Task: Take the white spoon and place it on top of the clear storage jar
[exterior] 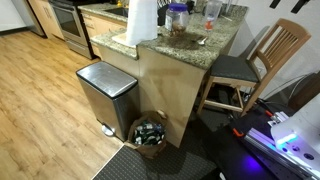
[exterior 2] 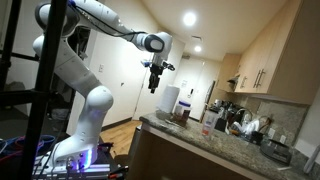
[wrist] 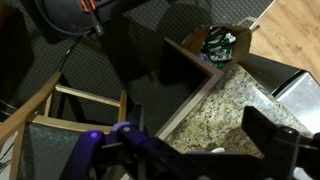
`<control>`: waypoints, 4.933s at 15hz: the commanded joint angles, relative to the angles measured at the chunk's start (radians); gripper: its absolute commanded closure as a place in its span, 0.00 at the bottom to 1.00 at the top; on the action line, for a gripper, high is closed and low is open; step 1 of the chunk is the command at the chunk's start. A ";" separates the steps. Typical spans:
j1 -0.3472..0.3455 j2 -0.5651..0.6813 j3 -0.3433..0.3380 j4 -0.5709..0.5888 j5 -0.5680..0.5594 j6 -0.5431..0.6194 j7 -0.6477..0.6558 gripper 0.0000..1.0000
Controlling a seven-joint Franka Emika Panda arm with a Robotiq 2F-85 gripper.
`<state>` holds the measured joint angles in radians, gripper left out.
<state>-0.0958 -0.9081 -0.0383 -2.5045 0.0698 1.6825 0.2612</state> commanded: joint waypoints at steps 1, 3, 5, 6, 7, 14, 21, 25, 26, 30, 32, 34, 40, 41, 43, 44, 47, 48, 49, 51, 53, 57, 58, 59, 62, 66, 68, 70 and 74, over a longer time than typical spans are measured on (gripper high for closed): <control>-0.021 0.184 0.048 0.026 0.002 -0.005 0.035 0.00; 0.002 0.286 0.063 0.023 0.065 0.031 0.075 0.00; -0.004 0.410 0.100 0.047 0.120 0.080 0.171 0.00; -0.001 0.476 0.105 0.066 0.156 0.116 0.212 0.00; -0.008 0.542 0.106 0.092 0.186 0.186 0.258 0.00; 0.008 0.686 0.059 0.148 0.214 0.364 0.375 0.00; -0.008 0.797 0.040 0.189 0.201 0.673 0.626 0.00; 0.007 0.864 0.061 0.206 0.029 0.810 0.795 0.00; 0.010 0.868 0.063 0.202 -0.034 0.840 0.851 0.00; 0.026 0.842 0.041 0.186 0.018 0.803 0.802 0.00; 0.023 0.860 0.040 0.192 -0.015 0.797 0.822 0.00; 0.033 0.893 0.044 0.202 -0.003 0.819 0.801 0.00; 0.057 0.964 0.035 0.233 -0.042 0.897 0.842 0.00; 0.060 0.978 0.032 0.248 -0.044 0.878 0.850 0.00; 0.064 0.997 0.025 0.268 -0.074 0.859 0.888 0.00; 0.067 0.999 0.022 0.268 -0.087 0.860 0.903 0.00; 0.070 0.985 0.020 0.247 -0.069 0.875 0.890 0.00; 0.072 0.987 0.020 0.248 -0.069 0.875 0.891 0.00; 0.073 0.987 0.019 0.248 -0.069 0.875 0.891 0.00; 0.077 0.991 0.015 0.254 -0.100 0.850 0.909 0.00; 0.085 1.015 0.009 0.282 -0.173 0.828 0.945 0.00; 0.100 1.035 0.014 0.312 -0.182 0.838 0.946 0.00; 0.102 1.038 0.015 0.313 -0.169 0.842 0.938 0.00; 0.105 1.040 0.014 0.315 -0.167 0.830 0.939 0.00; 0.115 1.042 0.010 0.345 -0.175 0.677 0.991 0.00; 0.112 1.024 0.015 0.321 -0.166 0.702 0.977 0.00; 0.112 1.024 0.015 0.322 -0.166 0.702 0.978 0.00; 0.112 1.022 0.014 0.316 -0.167 0.735 0.981 0.00; 0.117 1.021 -0.007 0.340 -0.289 0.808 1.057 0.00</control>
<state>0.0073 0.1148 -0.0196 -2.1825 -0.1432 2.4598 1.2657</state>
